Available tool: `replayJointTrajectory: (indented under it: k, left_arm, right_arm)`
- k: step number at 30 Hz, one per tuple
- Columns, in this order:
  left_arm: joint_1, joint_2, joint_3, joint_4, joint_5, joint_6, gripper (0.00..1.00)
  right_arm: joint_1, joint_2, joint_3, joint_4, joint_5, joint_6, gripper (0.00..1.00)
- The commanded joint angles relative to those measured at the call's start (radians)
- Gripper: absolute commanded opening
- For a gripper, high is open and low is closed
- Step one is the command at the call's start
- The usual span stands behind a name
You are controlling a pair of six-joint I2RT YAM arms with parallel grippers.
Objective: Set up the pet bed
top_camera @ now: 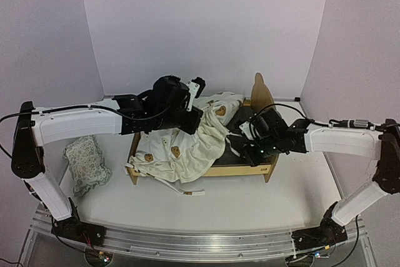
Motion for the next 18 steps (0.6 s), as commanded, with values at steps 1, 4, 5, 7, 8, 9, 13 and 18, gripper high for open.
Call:
replayJointTrajectory:
  k: [1,4,5,7,8,9,13,18]
  left_arm:
    - [0.012,-0.069,-0.004,-0.001,-0.04,-0.02,0.0]
    - [0.016,-0.079,-0.003,-0.001,-0.038,-0.026,0.0]
    - [0.016,-0.083,-0.002,-0.001,-0.037,-0.026,0.0]
    - [0.018,-0.088,0.0,-0.004,-0.036,-0.026,0.0]
    - [0.018,-0.089,0.002,-0.006,-0.035,-0.026,0.0]
    - [0.018,-0.089,0.003,-0.007,-0.035,-0.026,0.0]
    - [0.018,-0.091,0.003,-0.01,-0.032,-0.028,0.0]
    - [0.019,-0.087,0.017,-0.009,-0.021,-0.04,0.0]
  right_arm:
    - [0.002,-0.039,-0.033,0.09,-0.075,0.041,0.47]
    - [0.002,-0.025,-0.039,0.12,-0.108,0.045,0.51]
    - [0.002,-0.014,-0.038,0.126,-0.109,0.047,0.52]
    - [0.002,0.008,-0.039,0.146,-0.114,0.05,0.55]
    - [0.002,0.015,-0.043,0.162,-0.116,0.054,0.57]
    - [0.002,0.022,-0.051,0.179,-0.116,0.059,0.58]
    - [0.002,0.039,-0.07,0.263,-0.107,0.075,0.63]
    - [0.002,0.076,-0.088,0.352,-0.099,0.075,0.65]
